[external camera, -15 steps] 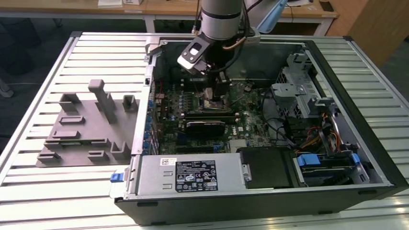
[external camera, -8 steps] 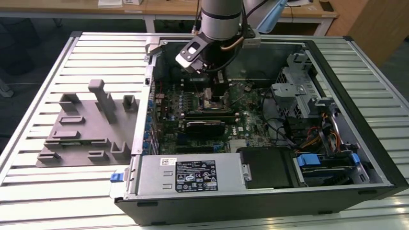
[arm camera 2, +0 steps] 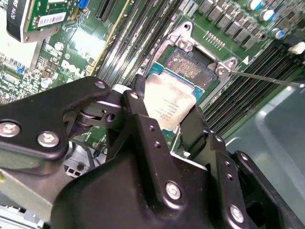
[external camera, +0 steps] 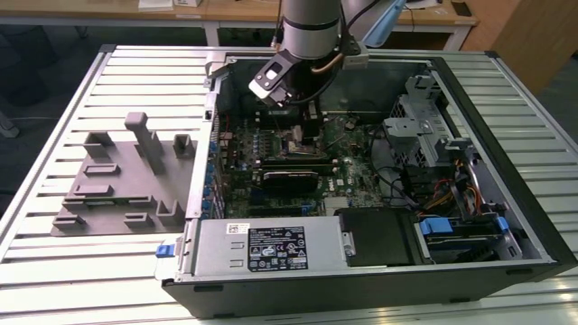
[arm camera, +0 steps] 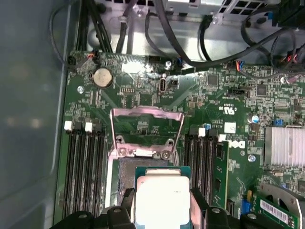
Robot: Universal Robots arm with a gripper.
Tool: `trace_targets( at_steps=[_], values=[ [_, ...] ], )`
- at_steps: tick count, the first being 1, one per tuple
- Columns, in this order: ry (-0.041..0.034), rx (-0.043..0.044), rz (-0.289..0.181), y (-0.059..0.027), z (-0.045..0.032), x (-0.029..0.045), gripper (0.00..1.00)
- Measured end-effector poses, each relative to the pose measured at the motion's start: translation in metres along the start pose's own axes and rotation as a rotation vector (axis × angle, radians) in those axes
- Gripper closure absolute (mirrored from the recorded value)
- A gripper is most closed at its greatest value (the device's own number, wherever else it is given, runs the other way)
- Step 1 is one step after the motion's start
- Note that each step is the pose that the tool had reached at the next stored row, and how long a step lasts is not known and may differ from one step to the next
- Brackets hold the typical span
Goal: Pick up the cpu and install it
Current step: 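Place the cpu into insertion slot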
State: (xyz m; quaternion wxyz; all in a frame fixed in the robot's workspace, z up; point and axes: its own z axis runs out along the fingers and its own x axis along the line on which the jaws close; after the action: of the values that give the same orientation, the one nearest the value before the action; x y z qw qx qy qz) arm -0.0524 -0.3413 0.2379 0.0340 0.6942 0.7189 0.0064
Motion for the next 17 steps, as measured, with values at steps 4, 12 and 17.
trace_targets(
  at_steps=[4, 12, 17],
  values=[
    [-0.0015, -0.0009, 0.023, -0.0005, 0.0026, 0.0001, 0.46],
    [-0.0016, -0.0008, 0.025, -0.0010, 0.0097, 0.0018, 0.46],
    [-0.0016, -0.0007, 0.025, -0.0017, 0.0134, 0.0034, 0.46]
  ],
)
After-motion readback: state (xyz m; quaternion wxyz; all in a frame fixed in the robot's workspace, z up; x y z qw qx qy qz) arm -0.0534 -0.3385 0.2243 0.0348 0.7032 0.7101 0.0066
